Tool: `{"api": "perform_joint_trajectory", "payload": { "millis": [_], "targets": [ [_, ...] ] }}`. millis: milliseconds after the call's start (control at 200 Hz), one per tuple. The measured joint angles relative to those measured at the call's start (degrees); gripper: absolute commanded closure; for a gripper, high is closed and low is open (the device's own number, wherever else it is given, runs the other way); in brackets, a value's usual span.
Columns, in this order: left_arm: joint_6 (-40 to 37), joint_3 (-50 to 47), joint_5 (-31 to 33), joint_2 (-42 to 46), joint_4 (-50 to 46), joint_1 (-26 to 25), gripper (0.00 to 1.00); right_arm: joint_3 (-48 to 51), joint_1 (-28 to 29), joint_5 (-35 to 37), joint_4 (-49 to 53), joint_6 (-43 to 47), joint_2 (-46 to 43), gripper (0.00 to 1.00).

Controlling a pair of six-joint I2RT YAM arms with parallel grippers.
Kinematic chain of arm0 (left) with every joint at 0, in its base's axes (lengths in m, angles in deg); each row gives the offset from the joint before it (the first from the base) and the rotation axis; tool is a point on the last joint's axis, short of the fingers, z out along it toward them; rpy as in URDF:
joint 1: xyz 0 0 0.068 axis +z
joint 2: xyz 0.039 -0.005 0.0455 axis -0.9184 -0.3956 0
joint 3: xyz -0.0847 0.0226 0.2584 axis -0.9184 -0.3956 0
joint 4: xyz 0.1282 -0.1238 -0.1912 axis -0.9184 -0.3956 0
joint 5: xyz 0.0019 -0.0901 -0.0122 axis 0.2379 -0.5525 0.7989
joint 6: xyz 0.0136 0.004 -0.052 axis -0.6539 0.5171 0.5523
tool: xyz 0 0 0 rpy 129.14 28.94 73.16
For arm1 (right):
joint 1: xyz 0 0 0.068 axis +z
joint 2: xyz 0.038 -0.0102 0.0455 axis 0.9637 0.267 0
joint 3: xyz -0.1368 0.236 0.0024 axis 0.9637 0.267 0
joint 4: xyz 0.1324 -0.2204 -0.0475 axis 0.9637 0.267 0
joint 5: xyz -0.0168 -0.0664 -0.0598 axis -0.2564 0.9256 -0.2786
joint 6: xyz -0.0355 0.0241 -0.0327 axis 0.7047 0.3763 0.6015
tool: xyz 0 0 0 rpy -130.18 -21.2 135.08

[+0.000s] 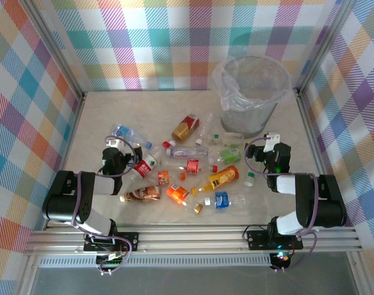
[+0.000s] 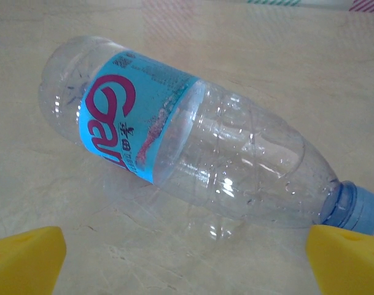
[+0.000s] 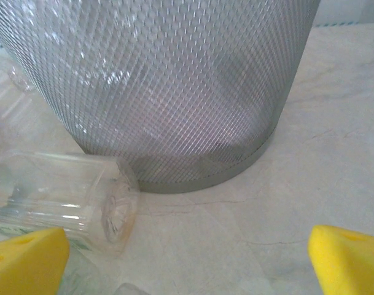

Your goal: Put the plastic bottles in the bin

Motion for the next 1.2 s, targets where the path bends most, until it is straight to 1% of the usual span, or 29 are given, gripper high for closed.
{"api": "perform_joint_trajectory", "payload": {
  "millis": [140,275,425,540,680,795,930,1000,1200],
  "targets": [
    [0.1,0.0,0.3,4.4,-1.7,0.0,0.00,0.2,0.0,0.6,1.2,-0.5,-5.1,0.00],
    [0.8,0.2,1.3,9.1,-5.9,0.0,0.00,0.2,0.0,1.1,5.6,-1.8,-9.9,0.00],
    [2.9,3.2,4.6,15.7,-16.4,-0.7,0.00,0.1,0.0,2.8,14.4,-4.5,-16.8,0.00],
    [5.3,7.9,6.9,20.9,-24.4,-2.7,0.00,-0.7,0.0,4.2,21.9,-7.4,-22.9,0.00],
    [8.5,15.0,7.8,22.6,-32.6,-5.6,0.00,-4.6,0.0,5.4,31.5,-12.2,-27.8,0.00],
    [10.9,19.4,7.3,22.9,-38.3,-8.3,0.00,-7.5,0.2,6.2,38.2,-15.9,-29.4,0.00],
    [13.2,24.1,4.5,22.7,-45.0,-10.4,0.00,-11.3,1.6,9.9,47.5,-20.3,-29.4,0.00],
    [14.0,27.6,1.5,22.1,-48.7,-11.3,0.00,-13.2,2.7,11.7,51.9,-22.4,-29.4,0.00],
    [14.5,38.4,-12.6,19.0,-57.2,-12.5,0.00,-17.0,5.2,12.8,62.0,-26.5,-29.5,0.00]
  ]
}}
